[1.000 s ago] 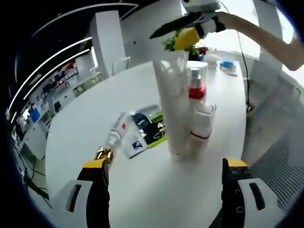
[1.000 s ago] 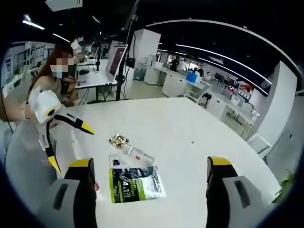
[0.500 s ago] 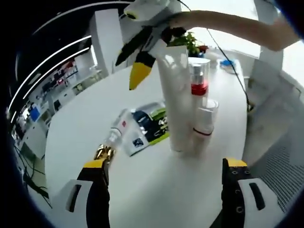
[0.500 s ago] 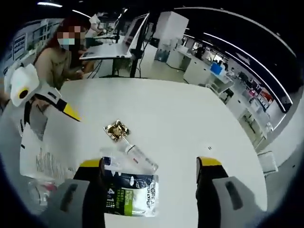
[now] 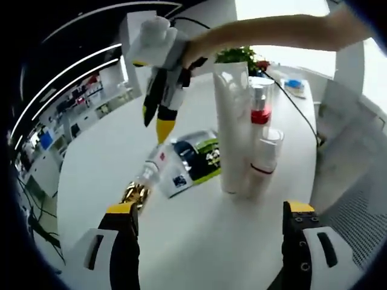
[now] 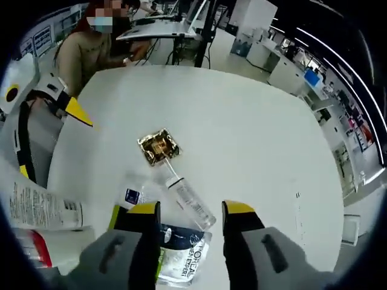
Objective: Arrange the skincare products in the storage area until every visible bottle or jar stands upright without overlapping.
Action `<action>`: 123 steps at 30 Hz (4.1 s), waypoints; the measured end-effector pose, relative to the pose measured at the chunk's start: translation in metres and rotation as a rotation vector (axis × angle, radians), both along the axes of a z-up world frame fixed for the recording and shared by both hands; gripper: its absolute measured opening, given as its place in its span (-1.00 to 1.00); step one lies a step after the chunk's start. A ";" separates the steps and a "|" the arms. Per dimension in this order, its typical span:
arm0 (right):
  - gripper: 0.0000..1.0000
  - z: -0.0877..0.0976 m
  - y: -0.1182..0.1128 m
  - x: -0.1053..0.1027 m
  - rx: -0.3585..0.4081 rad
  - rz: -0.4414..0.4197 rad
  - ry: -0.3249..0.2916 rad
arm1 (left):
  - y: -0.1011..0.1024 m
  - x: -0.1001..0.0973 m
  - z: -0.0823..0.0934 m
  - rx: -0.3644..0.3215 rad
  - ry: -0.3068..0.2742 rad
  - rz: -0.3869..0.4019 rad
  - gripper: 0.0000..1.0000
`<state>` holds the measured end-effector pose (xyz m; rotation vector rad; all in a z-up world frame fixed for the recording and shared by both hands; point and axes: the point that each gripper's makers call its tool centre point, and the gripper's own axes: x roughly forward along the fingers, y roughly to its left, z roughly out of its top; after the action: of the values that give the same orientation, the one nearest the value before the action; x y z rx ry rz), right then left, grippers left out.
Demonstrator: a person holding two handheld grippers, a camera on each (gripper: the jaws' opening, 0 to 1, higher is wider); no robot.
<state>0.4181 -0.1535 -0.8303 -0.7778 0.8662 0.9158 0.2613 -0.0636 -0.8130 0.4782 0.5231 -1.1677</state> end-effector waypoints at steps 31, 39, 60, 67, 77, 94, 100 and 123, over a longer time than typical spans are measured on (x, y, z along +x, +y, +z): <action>-0.56 -0.058 0.012 0.003 -0.255 0.299 0.235 | 0.003 0.002 -0.009 0.025 0.024 0.012 0.92; -0.54 -0.059 0.012 -0.001 -0.275 0.227 0.252 | 0.003 0.002 -0.012 0.034 0.039 0.012 0.90; -0.67 -0.026 0.013 -0.012 -0.195 0.196 -0.004 | 0.004 -0.001 -0.016 0.058 0.038 -0.005 0.86; -0.67 0.028 0.011 -0.017 0.012 0.082 -0.113 | 0.003 -0.004 -0.017 0.067 0.034 -0.014 0.86; -0.67 0.065 -0.015 -0.048 0.124 -0.016 -0.205 | 0.000 -0.010 -0.017 0.078 0.028 -0.041 0.86; -0.66 0.113 -0.065 -0.106 0.310 -0.215 -0.350 | -0.002 -0.011 -0.018 0.085 0.024 -0.053 0.86; -0.66 0.120 -0.071 -0.137 0.414 -0.326 -0.392 | -0.003 -0.012 -0.018 0.088 0.012 -0.065 0.86; -0.65 0.101 -0.024 -0.248 0.851 -0.443 -0.346 | -0.011 -0.018 -0.009 0.010 0.064 -0.068 0.86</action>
<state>0.1701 -0.1779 -0.7290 0.0124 0.2595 0.6310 0.2430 -0.0748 -0.8219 0.4707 0.5720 -1.2489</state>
